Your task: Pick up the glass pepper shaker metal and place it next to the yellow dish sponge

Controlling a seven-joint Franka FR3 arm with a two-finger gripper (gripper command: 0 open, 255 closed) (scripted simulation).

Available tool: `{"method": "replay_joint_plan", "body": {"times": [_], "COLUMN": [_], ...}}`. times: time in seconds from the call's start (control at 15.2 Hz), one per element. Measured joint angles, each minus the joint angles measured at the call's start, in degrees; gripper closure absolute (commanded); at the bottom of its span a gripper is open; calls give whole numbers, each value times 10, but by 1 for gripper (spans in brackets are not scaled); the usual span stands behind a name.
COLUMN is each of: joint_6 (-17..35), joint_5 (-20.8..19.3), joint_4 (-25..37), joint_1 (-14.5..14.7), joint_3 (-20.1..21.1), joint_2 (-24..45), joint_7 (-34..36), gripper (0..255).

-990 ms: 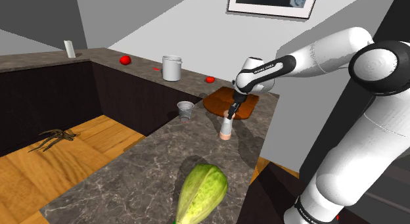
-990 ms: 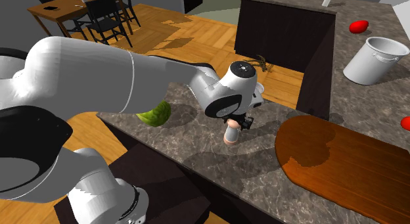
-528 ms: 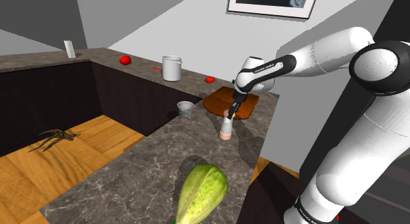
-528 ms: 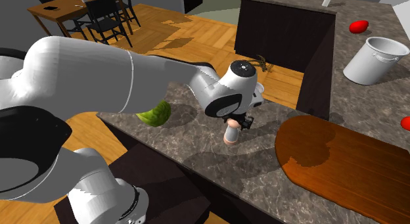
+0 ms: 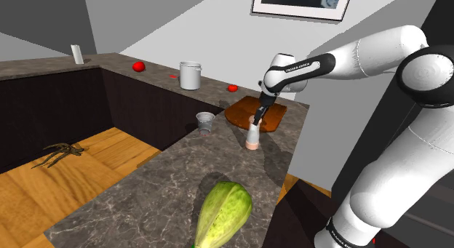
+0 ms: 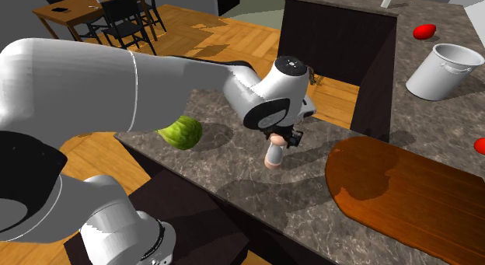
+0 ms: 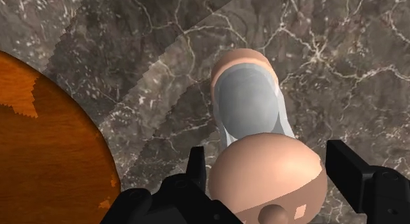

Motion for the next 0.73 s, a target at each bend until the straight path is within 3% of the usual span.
{"method": "replay_joint_plan", "body": {"times": [0.73], "joint_6": [-88], "joint_5": [-10], "joint_4": [60], "joint_1": [-1], "joint_3": [4], "joint_2": [-28], "joint_7": [13], "gripper": [255]}}
